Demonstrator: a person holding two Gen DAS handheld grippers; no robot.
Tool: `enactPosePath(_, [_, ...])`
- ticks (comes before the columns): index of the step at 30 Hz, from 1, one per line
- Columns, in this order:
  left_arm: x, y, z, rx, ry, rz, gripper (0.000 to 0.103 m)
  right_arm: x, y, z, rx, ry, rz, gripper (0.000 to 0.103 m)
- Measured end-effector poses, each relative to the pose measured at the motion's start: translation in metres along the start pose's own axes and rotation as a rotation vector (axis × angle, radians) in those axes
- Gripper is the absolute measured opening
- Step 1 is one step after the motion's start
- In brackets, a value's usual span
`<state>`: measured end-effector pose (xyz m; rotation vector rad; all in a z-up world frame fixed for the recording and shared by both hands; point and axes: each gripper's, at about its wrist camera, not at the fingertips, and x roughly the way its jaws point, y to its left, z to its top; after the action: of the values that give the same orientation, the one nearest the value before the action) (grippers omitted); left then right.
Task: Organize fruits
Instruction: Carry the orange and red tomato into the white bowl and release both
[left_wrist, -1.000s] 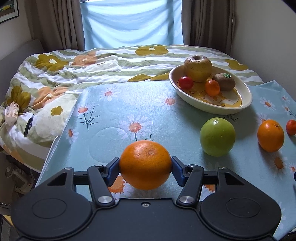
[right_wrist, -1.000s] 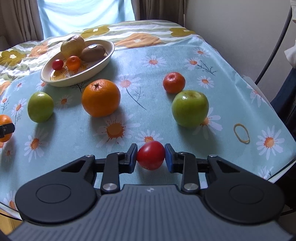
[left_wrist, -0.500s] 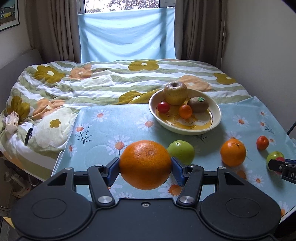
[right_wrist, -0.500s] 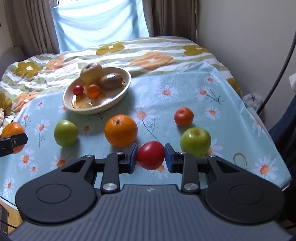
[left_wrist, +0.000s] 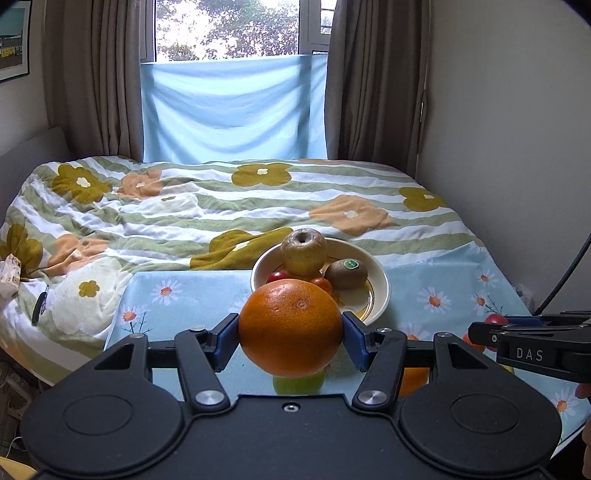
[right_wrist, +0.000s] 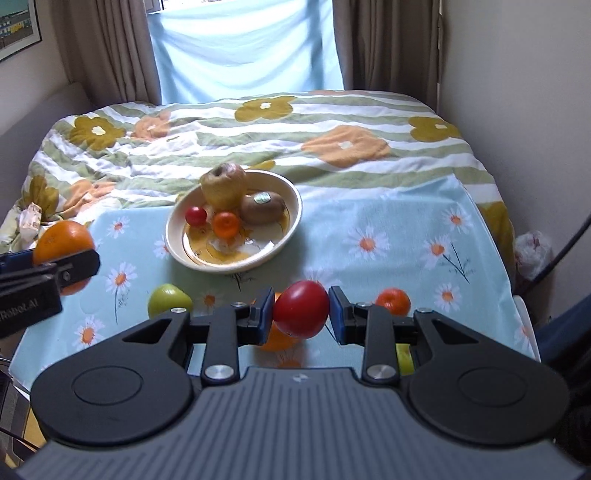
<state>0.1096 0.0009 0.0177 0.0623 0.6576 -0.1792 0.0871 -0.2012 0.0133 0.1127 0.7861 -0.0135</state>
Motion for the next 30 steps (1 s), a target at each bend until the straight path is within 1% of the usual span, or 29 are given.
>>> enactPosePath(5, [0.021, 0.0, 0.014, 0.018, -0.002, -0.007, 0.063, 0.014, 0.005, 0.023, -0.004, -0.001, 0.013, 0.046])
enactPosePath(16, [0.094, 0.004, 0.035, 0.093, 0.059, -0.028, 0.063, 0.072, 0.018, 0.06, 0.016, 0.027, 0.003, 0.046])
enactPosePath(25, [0.16, 0.006, 0.032, 0.153, 0.126, -0.047, 0.063, 0.121, 0.019, 0.073, 0.022, 0.076, -0.018, 0.046])
enactPosePath(30, [0.181, 0.004, 0.026, 0.176, 0.153, -0.054, 0.063, 0.138, 0.018, 0.075, 0.026, 0.098, -0.016, 0.046])
